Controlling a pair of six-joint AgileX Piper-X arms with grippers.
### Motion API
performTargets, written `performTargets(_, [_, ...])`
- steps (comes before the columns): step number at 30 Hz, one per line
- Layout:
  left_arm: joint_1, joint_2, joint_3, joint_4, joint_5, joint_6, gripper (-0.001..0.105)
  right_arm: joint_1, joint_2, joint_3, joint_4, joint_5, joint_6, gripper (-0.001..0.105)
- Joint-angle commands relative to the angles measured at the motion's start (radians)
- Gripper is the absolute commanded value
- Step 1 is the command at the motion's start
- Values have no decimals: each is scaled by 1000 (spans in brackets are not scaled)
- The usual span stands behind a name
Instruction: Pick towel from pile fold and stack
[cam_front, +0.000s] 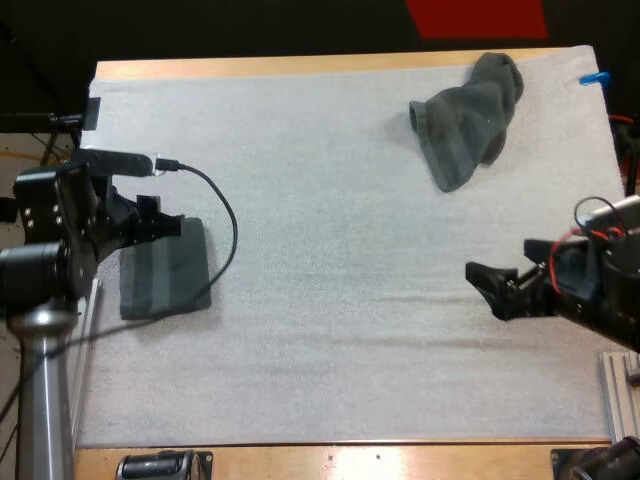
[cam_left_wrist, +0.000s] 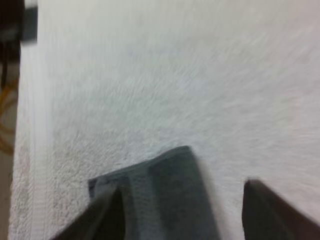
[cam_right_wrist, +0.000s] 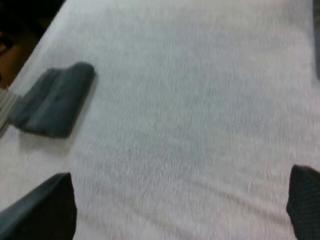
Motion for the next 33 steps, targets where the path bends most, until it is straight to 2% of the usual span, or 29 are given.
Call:
performTargets(1, [-14,-21,-4,-5,17,-15,50,-4,18,-8,-35,-5,-21,82])
performTargets(8, [-162,-136,-4,-5,20,-11,50,-31,161,-8,-91,-3,-89,82])
performTargets(12, [-217,-159,-4,19,20,62,50,-134,200,-8,-97,-3,-106,82])
performTargets(14, [-224,-166,-4,27,16,97,50,-197,200,-8,-93,-5,-115,82])
performTargets(19, [-209,-166,-4,27,-17,121,50,-347,145,-8,-60,-8,-162,82])
performTargets(26, [-207,-190,1,27,-22,122,50,-522,7,-8,89,-8,-263,82])
performTargets(29, [-207,-234,20,27,-54,122,50,-542,-57,-8,118,-1,-264,82])
performTargets(33, [-207,-331,57,27,-55,110,50,-536,-156,-8,138,3,-264,82])
